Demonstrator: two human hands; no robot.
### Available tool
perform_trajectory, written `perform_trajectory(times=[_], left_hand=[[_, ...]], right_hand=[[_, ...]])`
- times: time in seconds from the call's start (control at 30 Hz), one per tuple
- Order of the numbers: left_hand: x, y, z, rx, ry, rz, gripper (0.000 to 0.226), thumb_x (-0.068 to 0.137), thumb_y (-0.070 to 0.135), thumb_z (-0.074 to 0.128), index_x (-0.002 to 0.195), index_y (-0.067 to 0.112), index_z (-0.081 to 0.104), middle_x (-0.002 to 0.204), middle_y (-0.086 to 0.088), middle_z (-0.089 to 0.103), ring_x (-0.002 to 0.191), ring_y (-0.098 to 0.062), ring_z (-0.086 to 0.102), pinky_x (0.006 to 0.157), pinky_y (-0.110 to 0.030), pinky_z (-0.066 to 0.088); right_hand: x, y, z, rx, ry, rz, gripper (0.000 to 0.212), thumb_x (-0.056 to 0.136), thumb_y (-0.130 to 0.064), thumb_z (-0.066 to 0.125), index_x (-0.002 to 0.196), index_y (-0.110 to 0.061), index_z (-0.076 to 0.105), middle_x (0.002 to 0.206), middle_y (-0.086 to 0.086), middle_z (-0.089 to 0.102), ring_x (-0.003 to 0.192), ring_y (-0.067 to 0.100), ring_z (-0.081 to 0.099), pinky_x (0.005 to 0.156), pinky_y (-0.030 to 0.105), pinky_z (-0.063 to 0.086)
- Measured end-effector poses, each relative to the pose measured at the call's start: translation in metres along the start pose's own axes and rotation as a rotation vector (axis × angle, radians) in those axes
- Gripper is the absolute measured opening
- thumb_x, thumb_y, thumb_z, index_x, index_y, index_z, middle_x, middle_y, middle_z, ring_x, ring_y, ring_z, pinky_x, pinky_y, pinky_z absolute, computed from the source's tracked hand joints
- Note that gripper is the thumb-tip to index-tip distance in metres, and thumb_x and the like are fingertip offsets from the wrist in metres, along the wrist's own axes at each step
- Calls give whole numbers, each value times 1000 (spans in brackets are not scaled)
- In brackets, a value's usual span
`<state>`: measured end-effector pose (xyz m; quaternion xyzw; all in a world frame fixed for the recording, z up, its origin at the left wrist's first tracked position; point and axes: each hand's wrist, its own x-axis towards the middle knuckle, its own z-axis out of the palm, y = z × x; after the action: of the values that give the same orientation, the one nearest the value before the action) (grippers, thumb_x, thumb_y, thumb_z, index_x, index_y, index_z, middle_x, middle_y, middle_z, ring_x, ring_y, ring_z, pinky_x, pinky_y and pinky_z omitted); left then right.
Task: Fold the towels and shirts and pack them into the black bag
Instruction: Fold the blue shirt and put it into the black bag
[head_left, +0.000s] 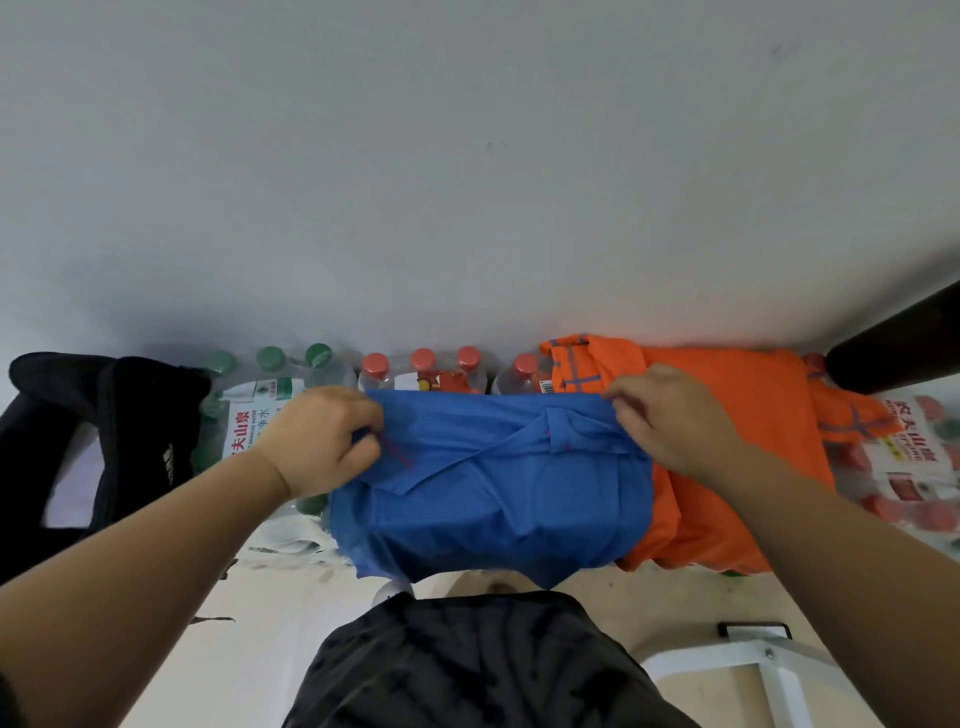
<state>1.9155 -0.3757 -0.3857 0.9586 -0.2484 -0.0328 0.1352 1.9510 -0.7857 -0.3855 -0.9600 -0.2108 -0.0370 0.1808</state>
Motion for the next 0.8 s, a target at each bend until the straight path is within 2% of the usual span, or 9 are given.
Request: perform_trajectory(times=[0.03, 0.1, 0.17, 0.2, 0.37, 0.43, 0.53, 0.63, 0.8], left_hand=[[7, 0, 0, -13, 43, -52, 30, 80, 34, 43, 86, 17, 67, 77, -1, 64, 71, -27, 60, 65, -36, 52], [23, 2, 0, 23, 6, -183, 34, 88, 38, 47, 109, 18, 65, 101, -5, 67, 93, -31, 62, 80, -41, 53], [40, 3, 3, 125, -183, -267, 52, 90, 49, 55, 134, 23, 54, 130, -4, 59, 119, -30, 54, 99, -46, 47], [46, 3, 5, 162, -272, -282, 60, 87, 55, 59, 138, 24, 51, 134, -3, 55, 124, -29, 50, 103, -47, 45], [58, -1, 6, 171, -340, -291, 60, 73, 62, 72, 120, 27, 60, 116, 3, 56, 110, -24, 53, 94, -42, 49], [59, 0, 3, 150, -325, -293, 53, 71, 59, 76, 110, 26, 62, 109, 4, 57, 102, -22, 55, 88, -40, 51], [59, 0, -1, 86, -332, -313, 37, 72, 49, 81, 91, 23, 63, 99, 3, 55, 88, -21, 56, 75, -34, 49], [58, -3, -1, 20, -354, -342, 35, 73, 43, 83, 70, 29, 51, 91, 4, 54, 81, -19, 55, 67, -31, 42], [62, -6, -8, -86, -371, -379, 32, 72, 31, 85, 74, 26, 53, 82, 5, 57, 78, -18, 55, 60, -27, 40]], right_hand=[[8, -1, 1, -30, 16, 23, 19, 83, -23, 64, 99, -19, 74, 78, -3, 64, 79, 25, 59, 75, 37, 52], [25, -1, 1, -121, -132, 112, 31, 81, -35, 73, 109, -22, 71, 95, 2, 67, 93, 29, 60, 86, 41, 51], [39, -3, -1, -249, -379, 167, 54, 73, -56, 74, 120, -30, 66, 109, 0, 63, 107, 27, 57, 93, 39, 47], [42, -5, -2, -300, -464, 160, 63, 69, -62, 73, 124, -32, 64, 114, -1, 62, 109, 25, 55, 94, 38, 47], [39, -11, -6, -412, -595, 69, 93, 48, -84, 68, 130, -40, 55, 116, -7, 57, 111, 21, 49, 95, 39, 41], [35, -10, -6, -315, -560, 72, 99, 43, -94, 58, 127, -41, 57, 113, -11, 58, 109, 18, 50, 95, 39, 42], [33, -3, -4, -55, -473, 158, 83, 56, -92, 50, 119, -40, 66, 110, -13, 62, 108, 16, 53, 97, 39, 44], [30, 2, 3, -184, -526, 101, 54, 69, -71, 69, 111, -37, 67, 103, -9, 60, 105, 21, 54, 95, 42, 46], [34, 3, 3, -229, -486, 109, 28, 73, -45, 82, 87, -32, 62, 92, -12, 57, 97, 19, 51, 84, 35, 44]])
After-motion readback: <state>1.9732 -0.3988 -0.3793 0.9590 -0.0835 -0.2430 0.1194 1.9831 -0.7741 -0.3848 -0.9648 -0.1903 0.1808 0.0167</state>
